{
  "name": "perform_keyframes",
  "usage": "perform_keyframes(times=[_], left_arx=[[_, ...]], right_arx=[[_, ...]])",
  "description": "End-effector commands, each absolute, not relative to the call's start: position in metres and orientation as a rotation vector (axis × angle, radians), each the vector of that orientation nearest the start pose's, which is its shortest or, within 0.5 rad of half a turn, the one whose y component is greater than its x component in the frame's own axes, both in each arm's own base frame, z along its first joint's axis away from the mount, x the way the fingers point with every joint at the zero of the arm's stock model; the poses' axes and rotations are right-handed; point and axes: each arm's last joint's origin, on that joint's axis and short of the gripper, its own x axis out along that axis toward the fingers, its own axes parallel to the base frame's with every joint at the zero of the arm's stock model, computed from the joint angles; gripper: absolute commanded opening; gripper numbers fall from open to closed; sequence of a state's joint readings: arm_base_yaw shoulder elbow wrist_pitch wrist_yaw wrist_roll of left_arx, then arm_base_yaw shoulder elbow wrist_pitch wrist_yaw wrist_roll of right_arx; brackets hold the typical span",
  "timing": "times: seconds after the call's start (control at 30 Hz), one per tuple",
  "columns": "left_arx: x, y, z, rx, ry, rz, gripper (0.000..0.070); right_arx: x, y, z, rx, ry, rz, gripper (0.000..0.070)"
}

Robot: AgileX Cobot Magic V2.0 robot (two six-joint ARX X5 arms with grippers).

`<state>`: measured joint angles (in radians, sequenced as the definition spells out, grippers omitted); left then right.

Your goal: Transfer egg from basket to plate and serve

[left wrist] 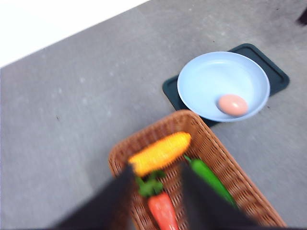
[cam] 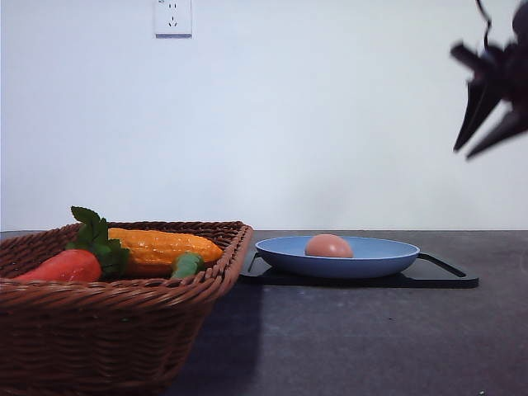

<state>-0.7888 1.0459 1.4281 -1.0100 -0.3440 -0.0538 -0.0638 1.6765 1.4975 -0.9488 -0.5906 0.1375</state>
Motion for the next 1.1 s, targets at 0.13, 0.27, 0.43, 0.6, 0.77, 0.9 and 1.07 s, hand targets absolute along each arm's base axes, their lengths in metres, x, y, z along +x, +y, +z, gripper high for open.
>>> perform_keyframes(times=[0.13,0.27,0.43,0.6,0.77,0.9,1.07], left_arx=[[0.145,-0.122,0.422,0.34,0.518,-0.393,0.0],[0.157,-0.117,0.407,0.329,0.537,-0.335,0.0],[0.167,-0.102,0.377,0.299,0.556,-0.248,0.0],[0.16,-0.088,0.343,0.195,0.518,-0.217,0.0],[0.141,-0.079,0.313,0.043,0.448,-0.244,0.0],[0.126,-0.073,0.288,-0.079,0.386,-0.287,0.0],[0.116,-0.068,0.266,-0.112,0.369,-0.308,0.0]], right_arx=[[0.305,0.042,0.342,0.164,1.009,0.354,0.0],[0.279,0.073,0.356,-0.005,0.933,0.294,0.0],[0.243,0.104,0.358,-0.122,0.772,0.302,0.0],[0.206,0.113,0.34,-0.144,0.615,0.343,0.0],[0.173,0.113,0.311,-0.113,0.48,0.43,0.0],[0.155,0.112,0.285,-0.063,0.397,0.482,0.0],[0.146,0.113,0.258,-0.033,0.336,0.517,0.0]])
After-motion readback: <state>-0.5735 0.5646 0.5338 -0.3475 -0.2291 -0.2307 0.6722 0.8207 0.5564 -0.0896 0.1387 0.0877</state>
